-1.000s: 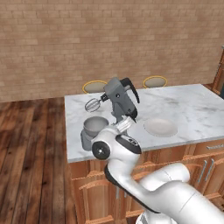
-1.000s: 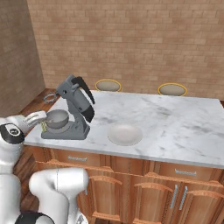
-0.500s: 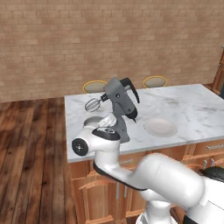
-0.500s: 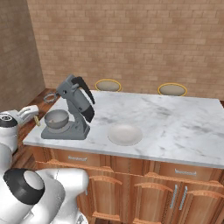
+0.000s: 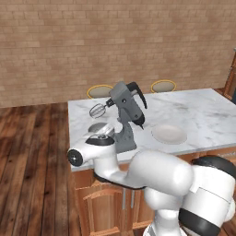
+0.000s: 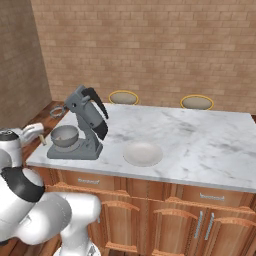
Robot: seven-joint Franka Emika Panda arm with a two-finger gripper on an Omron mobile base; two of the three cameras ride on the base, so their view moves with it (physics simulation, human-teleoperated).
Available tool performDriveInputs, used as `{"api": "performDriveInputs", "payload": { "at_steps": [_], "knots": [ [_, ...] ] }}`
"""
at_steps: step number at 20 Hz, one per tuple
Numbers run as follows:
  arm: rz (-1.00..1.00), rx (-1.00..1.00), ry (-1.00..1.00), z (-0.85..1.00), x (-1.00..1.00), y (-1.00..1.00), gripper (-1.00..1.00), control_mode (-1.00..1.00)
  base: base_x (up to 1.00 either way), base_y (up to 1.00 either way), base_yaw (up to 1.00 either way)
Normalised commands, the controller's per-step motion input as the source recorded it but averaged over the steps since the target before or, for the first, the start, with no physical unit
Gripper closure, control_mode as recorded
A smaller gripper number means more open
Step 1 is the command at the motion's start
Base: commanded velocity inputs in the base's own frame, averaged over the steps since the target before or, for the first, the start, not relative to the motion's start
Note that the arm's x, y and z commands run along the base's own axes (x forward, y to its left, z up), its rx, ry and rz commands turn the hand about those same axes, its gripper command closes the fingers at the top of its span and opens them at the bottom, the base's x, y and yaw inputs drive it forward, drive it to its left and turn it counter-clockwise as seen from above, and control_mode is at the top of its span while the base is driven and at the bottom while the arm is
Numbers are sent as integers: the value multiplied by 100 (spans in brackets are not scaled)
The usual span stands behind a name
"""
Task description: Add butter and sugar cubes to the stand mixer bowl and then turn on the stand mixer to begin making frosting.
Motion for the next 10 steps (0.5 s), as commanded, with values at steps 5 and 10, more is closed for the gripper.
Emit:
{"api": "performDriveInputs", "payload": {
  "at_steps": [5,10],
  "knots": [
    [1,-1,-8,-19,37,0,100,-100,0,0,0],
    [1,0,-5,0,36,3,100,-100,0,0,0]
  ]
}}
